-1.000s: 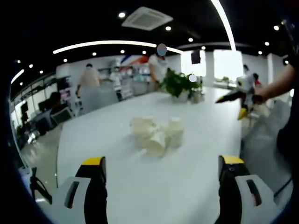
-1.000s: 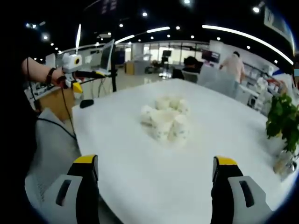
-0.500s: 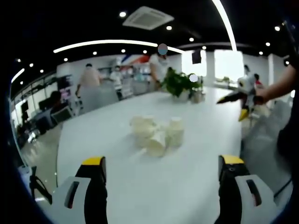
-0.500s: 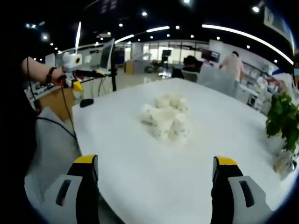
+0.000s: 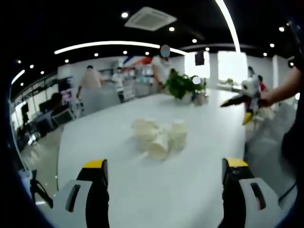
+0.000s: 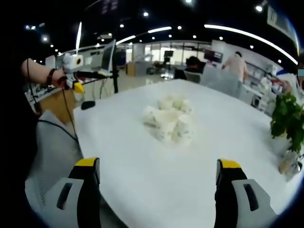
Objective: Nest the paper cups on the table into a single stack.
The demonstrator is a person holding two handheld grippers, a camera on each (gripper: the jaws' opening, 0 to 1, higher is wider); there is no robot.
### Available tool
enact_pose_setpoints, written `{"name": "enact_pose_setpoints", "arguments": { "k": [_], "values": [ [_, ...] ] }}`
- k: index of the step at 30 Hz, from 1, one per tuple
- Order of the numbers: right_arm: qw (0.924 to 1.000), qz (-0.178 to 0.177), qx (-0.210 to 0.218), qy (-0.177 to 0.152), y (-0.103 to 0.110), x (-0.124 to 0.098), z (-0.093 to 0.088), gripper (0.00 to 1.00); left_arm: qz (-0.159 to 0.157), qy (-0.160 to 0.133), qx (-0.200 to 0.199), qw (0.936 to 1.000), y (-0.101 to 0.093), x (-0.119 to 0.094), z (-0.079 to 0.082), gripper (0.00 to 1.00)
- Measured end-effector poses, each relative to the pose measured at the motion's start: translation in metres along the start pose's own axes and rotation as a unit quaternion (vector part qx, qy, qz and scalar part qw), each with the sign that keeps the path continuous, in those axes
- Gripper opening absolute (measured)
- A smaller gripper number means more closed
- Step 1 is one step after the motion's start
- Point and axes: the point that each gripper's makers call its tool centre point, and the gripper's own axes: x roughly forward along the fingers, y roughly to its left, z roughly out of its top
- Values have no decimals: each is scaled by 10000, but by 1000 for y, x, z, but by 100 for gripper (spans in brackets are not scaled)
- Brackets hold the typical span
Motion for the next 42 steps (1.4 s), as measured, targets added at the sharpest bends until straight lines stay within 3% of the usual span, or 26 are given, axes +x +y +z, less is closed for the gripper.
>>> {"name": "enact_pose_setpoints", "arguments": {
  "k": [42],
  "values": [
    [10000, 48, 18, 26, 2, 7, 1, 100, -8, -1, -44, 10000, 1, 2, 1, 100]
  ]
}}
